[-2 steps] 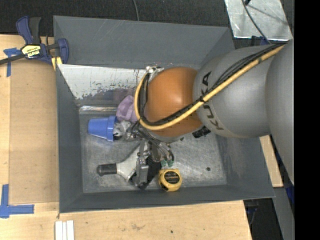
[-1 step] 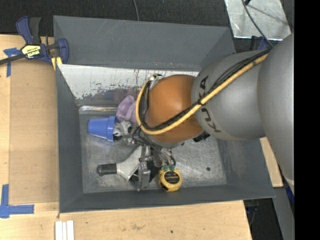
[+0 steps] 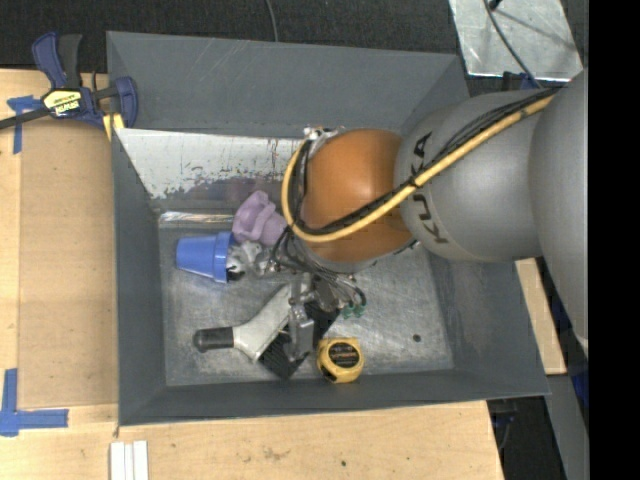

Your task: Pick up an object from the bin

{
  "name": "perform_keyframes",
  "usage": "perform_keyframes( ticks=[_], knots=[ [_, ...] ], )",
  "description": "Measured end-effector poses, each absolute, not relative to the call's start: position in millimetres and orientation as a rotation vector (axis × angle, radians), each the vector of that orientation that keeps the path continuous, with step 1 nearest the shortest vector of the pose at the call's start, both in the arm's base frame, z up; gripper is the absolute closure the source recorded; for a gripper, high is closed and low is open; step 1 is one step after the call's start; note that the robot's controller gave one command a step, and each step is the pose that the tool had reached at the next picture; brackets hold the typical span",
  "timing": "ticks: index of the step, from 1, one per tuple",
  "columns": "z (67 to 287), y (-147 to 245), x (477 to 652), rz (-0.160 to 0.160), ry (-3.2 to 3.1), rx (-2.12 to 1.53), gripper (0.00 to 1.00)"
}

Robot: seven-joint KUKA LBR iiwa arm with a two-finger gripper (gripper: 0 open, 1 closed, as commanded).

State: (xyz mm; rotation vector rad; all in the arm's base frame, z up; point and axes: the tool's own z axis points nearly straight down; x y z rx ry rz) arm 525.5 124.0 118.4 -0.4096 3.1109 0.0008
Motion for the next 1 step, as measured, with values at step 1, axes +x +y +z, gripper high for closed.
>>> perform_keyframes(
  ticks=[1],
  knots=[
    [73.0,117.6,528.8,-0.001,3.111,-0.436,0.00]
  ],
)
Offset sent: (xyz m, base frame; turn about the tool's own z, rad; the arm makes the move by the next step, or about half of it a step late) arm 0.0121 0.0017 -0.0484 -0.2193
